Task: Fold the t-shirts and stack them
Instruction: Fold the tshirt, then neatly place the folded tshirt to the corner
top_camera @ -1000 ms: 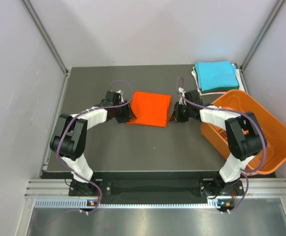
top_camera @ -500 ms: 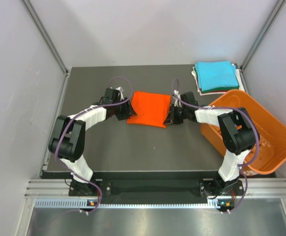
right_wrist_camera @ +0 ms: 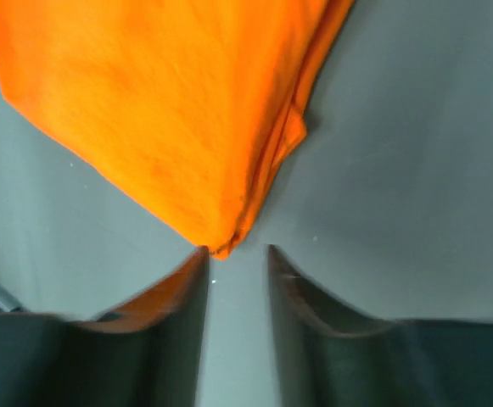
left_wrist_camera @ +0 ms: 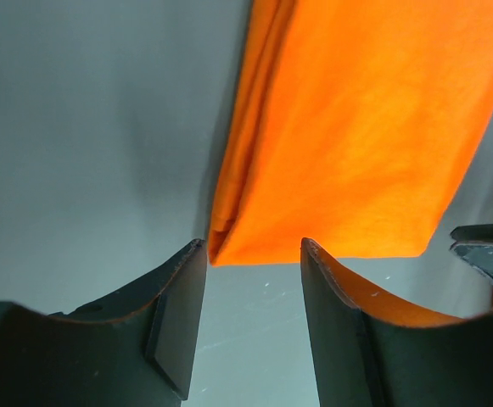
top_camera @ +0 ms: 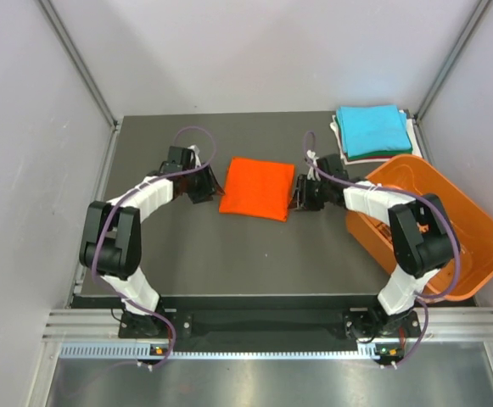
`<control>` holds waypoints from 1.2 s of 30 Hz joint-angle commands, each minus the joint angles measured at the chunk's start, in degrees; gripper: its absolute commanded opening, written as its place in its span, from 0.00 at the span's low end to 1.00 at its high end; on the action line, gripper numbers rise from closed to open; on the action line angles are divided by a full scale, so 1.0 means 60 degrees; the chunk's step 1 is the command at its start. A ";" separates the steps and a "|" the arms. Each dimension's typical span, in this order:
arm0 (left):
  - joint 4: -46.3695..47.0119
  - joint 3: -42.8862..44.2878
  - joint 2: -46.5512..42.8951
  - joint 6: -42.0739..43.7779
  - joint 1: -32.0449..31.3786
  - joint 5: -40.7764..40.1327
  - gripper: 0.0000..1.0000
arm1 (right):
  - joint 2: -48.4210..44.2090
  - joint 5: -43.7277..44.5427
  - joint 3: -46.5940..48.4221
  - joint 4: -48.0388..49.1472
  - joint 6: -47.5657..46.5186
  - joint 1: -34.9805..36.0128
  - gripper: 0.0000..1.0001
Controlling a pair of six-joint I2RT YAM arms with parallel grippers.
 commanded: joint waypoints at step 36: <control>-0.0554 0.0360 -0.1325 0.0665 0.0090 0.2478 0.53 | 0.4718 -0.0683 0.5940 -0.1706 -0.2331 -0.0905 0.61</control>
